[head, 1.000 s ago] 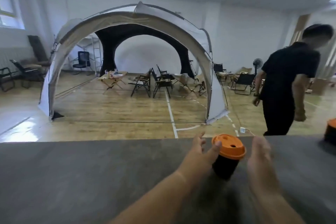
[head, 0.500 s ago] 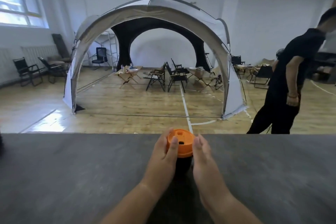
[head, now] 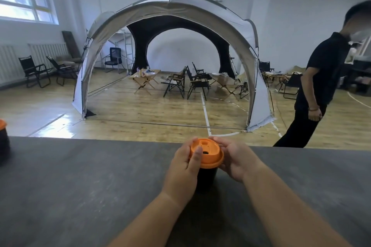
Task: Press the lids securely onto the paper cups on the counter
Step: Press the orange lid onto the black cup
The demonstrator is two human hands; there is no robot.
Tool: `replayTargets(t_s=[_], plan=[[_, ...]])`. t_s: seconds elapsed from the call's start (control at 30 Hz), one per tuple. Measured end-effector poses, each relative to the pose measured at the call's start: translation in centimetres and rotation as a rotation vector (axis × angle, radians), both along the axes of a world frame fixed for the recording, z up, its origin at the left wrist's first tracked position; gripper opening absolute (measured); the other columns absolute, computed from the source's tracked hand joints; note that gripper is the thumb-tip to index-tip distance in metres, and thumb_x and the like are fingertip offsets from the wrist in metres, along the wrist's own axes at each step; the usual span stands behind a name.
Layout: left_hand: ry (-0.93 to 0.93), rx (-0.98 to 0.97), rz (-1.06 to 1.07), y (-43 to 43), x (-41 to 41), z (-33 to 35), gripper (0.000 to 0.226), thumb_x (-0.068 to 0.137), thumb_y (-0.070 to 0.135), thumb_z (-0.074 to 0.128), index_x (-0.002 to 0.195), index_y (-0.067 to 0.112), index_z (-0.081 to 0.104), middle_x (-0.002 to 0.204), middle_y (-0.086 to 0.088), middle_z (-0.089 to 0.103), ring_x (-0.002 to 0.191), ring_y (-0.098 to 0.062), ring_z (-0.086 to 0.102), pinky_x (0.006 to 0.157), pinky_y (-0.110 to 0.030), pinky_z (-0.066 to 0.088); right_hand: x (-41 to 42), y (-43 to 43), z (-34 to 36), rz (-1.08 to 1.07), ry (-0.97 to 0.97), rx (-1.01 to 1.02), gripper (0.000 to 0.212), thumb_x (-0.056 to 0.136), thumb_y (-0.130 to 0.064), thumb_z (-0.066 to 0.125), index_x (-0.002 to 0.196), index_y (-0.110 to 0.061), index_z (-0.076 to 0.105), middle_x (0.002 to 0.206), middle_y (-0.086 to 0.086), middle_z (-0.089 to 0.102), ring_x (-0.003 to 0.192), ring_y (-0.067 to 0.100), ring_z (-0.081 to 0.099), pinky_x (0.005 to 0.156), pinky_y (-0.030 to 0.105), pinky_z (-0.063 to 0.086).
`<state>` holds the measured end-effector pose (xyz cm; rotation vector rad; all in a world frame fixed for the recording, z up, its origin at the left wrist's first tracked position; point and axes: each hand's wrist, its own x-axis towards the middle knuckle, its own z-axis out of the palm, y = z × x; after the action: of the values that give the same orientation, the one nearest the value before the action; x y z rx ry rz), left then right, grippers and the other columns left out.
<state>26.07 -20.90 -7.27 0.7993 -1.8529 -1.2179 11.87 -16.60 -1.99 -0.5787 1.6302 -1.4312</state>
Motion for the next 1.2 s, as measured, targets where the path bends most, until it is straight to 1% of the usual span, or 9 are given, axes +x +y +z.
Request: replayTargets(t_s=[0.13, 0.27, 0.47, 0.6, 0.7, 0.8, 0.9, 1.07, 1.2], plan=[[-0.026, -0.003, 0.007, 0.0, -0.2, 0.0, 0.057, 0.086, 0.071, 0.031, 0.139, 0.049, 0.031, 0.139, 0.014, 0.043, 0.128, -0.010, 0.043, 0.110, -0.037, 0.038, 1.0, 1.8, -1.0, -0.048, 0.084, -0.079, 0.026, 0.103, -0.026, 0.049, 0.118, -0.012, 0.064, 0.110, 0.011, 0.071, 0.107, 0.029, 0.064, 0.098, 0.046, 0.051], [-0.033, -0.022, 0.016, 0.2, -0.3, 0.3, 0.061, 0.086, 0.068, 0.030, 0.141, 0.043, 0.033, 0.140, 0.013, 0.043, 0.129, -0.011, 0.042, 0.111, -0.039, 0.038, 2.6, 3.3, -1.4, -0.057, 0.198, -0.126, 0.027, 0.105, -0.025, 0.043, 0.127, -0.020, 0.058, 0.121, 0.003, 0.065, 0.118, 0.022, 0.058, 0.106, 0.049, 0.045], [-0.007, -0.010, 0.014, 0.3, -0.3, 0.2, 0.060, 0.086, 0.071, 0.031, 0.139, 0.045, 0.035, 0.138, 0.013, 0.044, 0.126, -0.011, 0.044, 0.109, -0.042, 0.040, 4.5, 4.3, -2.2, -0.020, 0.278, -0.196, 0.044, 0.106, -0.023, 0.042, 0.149, -0.023, 0.038, 0.142, -0.002, 0.049, 0.133, 0.016, 0.045, 0.114, 0.037, 0.038], [0.012, -0.003, 0.016, 0.3, -0.2, 0.2, 0.072, 0.077, 0.083, 0.029, 0.137, 0.045, 0.037, 0.135, 0.013, 0.046, 0.124, -0.009, 0.047, 0.107, -0.040, 0.043, 5.4, 4.6, -2.6, 0.008, 0.281, -0.227, 0.056, 0.102, -0.038, 0.043, 0.154, -0.029, 0.026, 0.149, -0.007, 0.040, 0.140, 0.015, 0.037, 0.117, 0.037, 0.032], [0.022, 0.008, 0.008, 0.4, -0.2, 0.5, 0.058, 0.083, 0.075, 0.032, 0.134, 0.047, 0.038, 0.133, 0.014, 0.046, 0.124, -0.008, 0.046, 0.106, -0.036, 0.042, 5.8, 4.5, -2.7, 0.054, 0.349, -0.230, 0.085, 0.082, -0.056, 0.048, 0.157, -0.032, 0.016, 0.152, -0.010, 0.036, 0.142, 0.014, 0.032, 0.119, 0.040, 0.030], [0.025, 0.009, 0.008, 0.5, -0.1, 0.5, 0.060, 0.084, 0.072, 0.033, 0.137, 0.043, 0.037, 0.135, 0.012, 0.046, 0.125, -0.010, 0.046, 0.105, -0.033, 0.042, 5.6, 4.4, -3.0, 0.047, 0.351, -0.255, 0.089, 0.077, -0.055, 0.053, 0.156, -0.032, 0.018, 0.153, -0.009, 0.037, 0.142, 0.014, 0.034, 0.118, 0.041, 0.033], [0.026, 0.018, -0.014, 0.9, 0.2, 0.8, 0.060, 0.083, 0.075, 0.029, 0.137, 0.048, 0.032, 0.135, 0.017, 0.040, 0.125, -0.005, 0.041, 0.103, -0.025, 0.035, 5.0, 4.6, -3.1, 0.060, 0.258, -0.280, 0.084, 0.079, -0.048, 0.057, 0.155, -0.032, 0.023, 0.148, -0.010, 0.042, 0.137, 0.012, 0.038, 0.113, 0.031, 0.034], [-0.016, 0.001, -0.034, 1.4, 0.6, 1.2, 0.079, 0.078, 0.064, 0.047, 0.148, 0.042, 0.019, 0.133, 0.023, 0.030, 0.127, 0.001, 0.032, 0.107, -0.023, 0.029, 4.3, 4.6, -3.1, 0.064, 0.163, -0.302, 0.075, 0.086, -0.040, 0.058, 0.153, -0.031, 0.026, 0.135, -0.014, 0.048, 0.123, 0.005, 0.044, 0.099, 0.025, 0.037], [-0.009, -0.017, -0.012, 1.6, 0.6, 1.1, 0.078, 0.079, 0.073, 0.038, 0.149, 0.043, 0.018, 0.136, 0.022, 0.032, 0.126, 0.003, 0.031, 0.105, -0.022, 0.028, 4.2, 4.7, -3.0, 0.049, 0.162, -0.299, 0.083, 0.077, -0.059, 0.057, 0.151, -0.036, 0.028, 0.139, -0.008, 0.047, 0.125, 0.012, 0.045, 0.102, 0.030, 0.040]])
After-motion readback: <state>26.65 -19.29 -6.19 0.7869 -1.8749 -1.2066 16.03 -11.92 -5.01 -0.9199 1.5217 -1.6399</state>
